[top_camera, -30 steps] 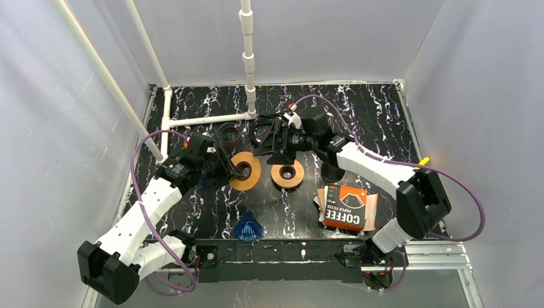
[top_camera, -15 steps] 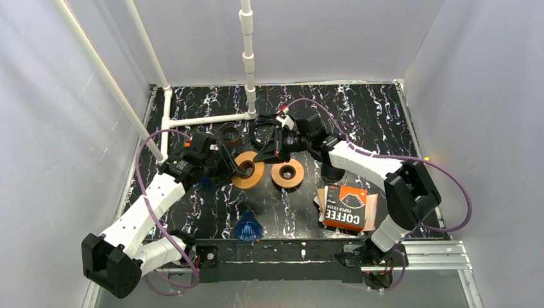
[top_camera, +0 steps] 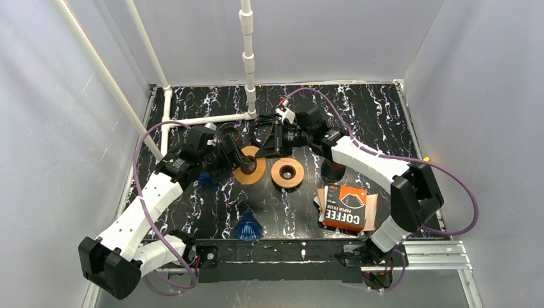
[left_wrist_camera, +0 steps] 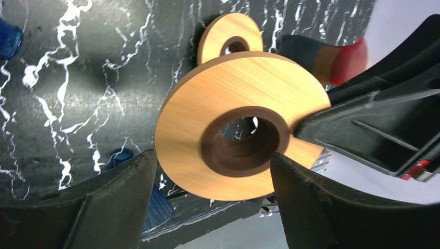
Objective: Place the coffee filter in the dripper
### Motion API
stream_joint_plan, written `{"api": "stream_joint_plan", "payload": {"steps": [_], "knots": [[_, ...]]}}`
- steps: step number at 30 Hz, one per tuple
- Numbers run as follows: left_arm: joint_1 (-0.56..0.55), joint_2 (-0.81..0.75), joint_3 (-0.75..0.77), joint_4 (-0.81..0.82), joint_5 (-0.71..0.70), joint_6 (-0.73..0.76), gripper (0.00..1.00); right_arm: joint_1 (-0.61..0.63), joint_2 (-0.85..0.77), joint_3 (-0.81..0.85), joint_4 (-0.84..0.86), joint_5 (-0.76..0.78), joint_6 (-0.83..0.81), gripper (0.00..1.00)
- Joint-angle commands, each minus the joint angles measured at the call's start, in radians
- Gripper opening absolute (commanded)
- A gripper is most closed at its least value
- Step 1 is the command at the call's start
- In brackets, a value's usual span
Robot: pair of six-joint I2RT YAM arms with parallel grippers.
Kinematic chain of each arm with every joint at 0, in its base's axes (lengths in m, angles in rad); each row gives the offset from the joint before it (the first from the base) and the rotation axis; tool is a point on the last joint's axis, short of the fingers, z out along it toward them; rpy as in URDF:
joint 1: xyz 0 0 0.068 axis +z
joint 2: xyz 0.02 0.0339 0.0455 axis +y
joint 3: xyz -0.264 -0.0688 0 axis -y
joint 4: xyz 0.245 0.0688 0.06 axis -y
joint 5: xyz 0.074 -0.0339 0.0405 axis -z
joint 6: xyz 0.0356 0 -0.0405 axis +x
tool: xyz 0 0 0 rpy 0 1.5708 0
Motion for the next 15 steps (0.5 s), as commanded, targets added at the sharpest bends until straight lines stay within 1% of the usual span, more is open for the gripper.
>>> {"api": "stream_joint_plan", "payload": {"steps": [1, 3, 8, 10, 13, 15], "knots": [[0.0, -0.027, 0.066, 0.047, 0.03, 0.065, 0.81, -0.009, -0.098, 0.047, -0.086, 0.102, -0.128, 0.01], [0.0, -0.027, 0.074, 0.051, 0.009, 0.069, 0.83, -0.023, -0.129, 0.032, -0.084, 0.12, -0.161, 0.01], [0.0, -0.045, 0.076, 0.082, -0.021, 0.085, 0.85, -0.063, -0.232, -0.02, -0.051, 0.155, -0.249, 0.01], [0.0, -0.052, 0.076, 0.09, -0.023, 0.092, 0.89, -0.095, -0.265, -0.041, -0.042, 0.147, -0.247, 0.01], [0.004, -0.058, 0.075, 0.115, 0.011, 0.105, 0.94, -0.167, -0.297, -0.068, -0.013, 0.069, -0.219, 0.01], [0.008, -0.054, 0.074, 0.14, 0.055, 0.11, 0.95, -0.226, -0.305, -0.081, 0.004, -0.001, -0.188, 0.01]]}}
